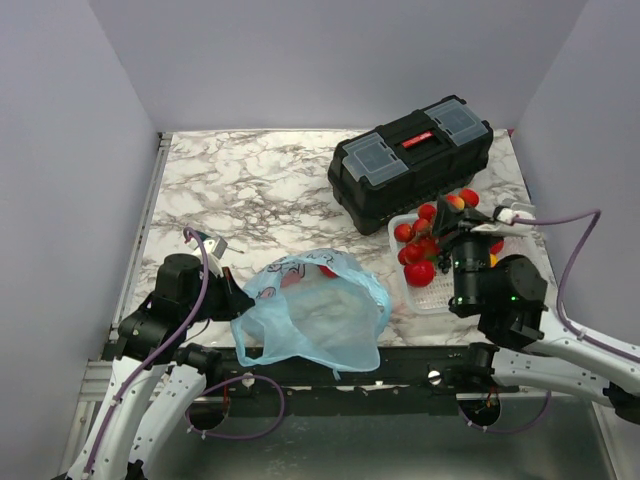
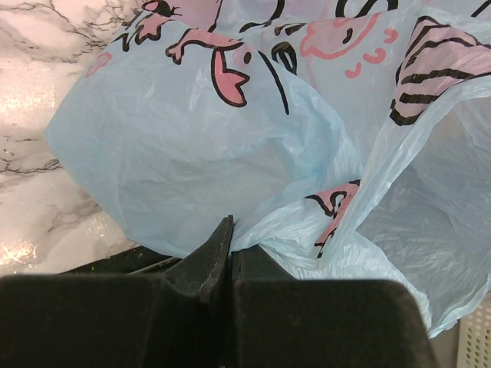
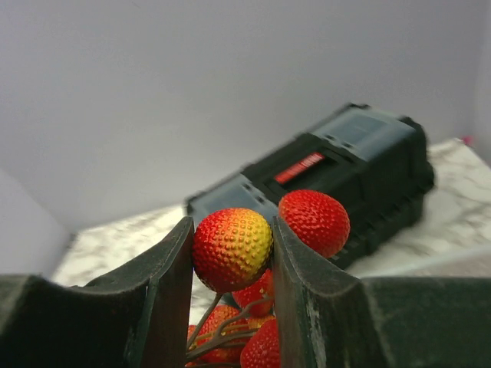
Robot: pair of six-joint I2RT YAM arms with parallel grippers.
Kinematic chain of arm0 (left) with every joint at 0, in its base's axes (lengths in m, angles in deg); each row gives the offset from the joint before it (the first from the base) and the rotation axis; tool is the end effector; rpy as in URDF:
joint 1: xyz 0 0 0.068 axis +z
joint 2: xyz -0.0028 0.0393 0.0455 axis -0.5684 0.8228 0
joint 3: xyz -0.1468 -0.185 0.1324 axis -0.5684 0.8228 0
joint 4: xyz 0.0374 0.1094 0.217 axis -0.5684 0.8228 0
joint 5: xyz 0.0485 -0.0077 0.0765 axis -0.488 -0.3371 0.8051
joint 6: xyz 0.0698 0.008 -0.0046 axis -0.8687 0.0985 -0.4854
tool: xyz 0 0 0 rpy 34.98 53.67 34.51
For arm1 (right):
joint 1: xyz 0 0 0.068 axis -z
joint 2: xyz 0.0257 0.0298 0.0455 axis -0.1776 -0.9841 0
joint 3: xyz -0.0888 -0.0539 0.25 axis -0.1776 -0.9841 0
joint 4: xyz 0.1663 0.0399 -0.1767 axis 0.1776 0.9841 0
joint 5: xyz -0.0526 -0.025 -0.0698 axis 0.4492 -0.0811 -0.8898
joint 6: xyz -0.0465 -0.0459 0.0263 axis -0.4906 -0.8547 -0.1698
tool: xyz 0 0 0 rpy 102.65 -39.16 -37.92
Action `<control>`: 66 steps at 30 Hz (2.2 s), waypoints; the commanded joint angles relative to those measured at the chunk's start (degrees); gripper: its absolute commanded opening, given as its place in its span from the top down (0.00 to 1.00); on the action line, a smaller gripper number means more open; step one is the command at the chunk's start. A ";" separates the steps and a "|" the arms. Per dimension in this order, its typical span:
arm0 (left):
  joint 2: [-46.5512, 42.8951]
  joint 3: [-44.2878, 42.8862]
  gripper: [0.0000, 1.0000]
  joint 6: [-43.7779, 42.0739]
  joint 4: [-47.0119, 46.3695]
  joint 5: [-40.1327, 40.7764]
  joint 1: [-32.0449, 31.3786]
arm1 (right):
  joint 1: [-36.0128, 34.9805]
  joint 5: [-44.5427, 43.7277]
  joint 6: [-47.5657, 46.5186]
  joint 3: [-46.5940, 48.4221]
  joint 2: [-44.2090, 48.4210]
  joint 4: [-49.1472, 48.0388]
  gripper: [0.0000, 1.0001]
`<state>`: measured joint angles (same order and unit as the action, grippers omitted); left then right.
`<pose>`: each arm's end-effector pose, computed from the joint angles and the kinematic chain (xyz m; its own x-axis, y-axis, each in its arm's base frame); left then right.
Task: Take the fake fruits out of the plastic bag
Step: Place the fake fruit in the bin, then adjust the plastic bag at the center of the board.
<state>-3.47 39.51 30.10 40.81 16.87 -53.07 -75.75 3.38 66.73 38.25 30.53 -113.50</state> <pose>0.0771 -0.0447 0.2693 -0.7967 -0.2380 -0.5555 0.1450 0.8171 -0.5579 0.1026 0.0996 0.4197 0.2106 0.3040 -0.9291 -0.0291 0.9520 0.3048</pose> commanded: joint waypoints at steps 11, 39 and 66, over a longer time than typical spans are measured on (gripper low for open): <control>1.19 -1.71 1.00 -1.45 -1.66 -2.94 0.23 | 11.52 -11.32 33.26 -9.27 0.64 31.29 0.99; 0.34 0.30 1.00 -1.63 -1.98 -2.78 0.24 | 47.36 28.83 54.95 -12.34 -4.78 44.84 0.28; 0.93 0.39 1.00 -1.63 -2.19 -3.00 0.33 | 24.76 59.68 36.81 4.14 -14.62 19.79 0.06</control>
<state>-2.66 39.51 29.25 39.63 14.90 -53.07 -38.20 69.83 106.83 36.72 18.55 -89.24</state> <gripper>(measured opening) 0.003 0.940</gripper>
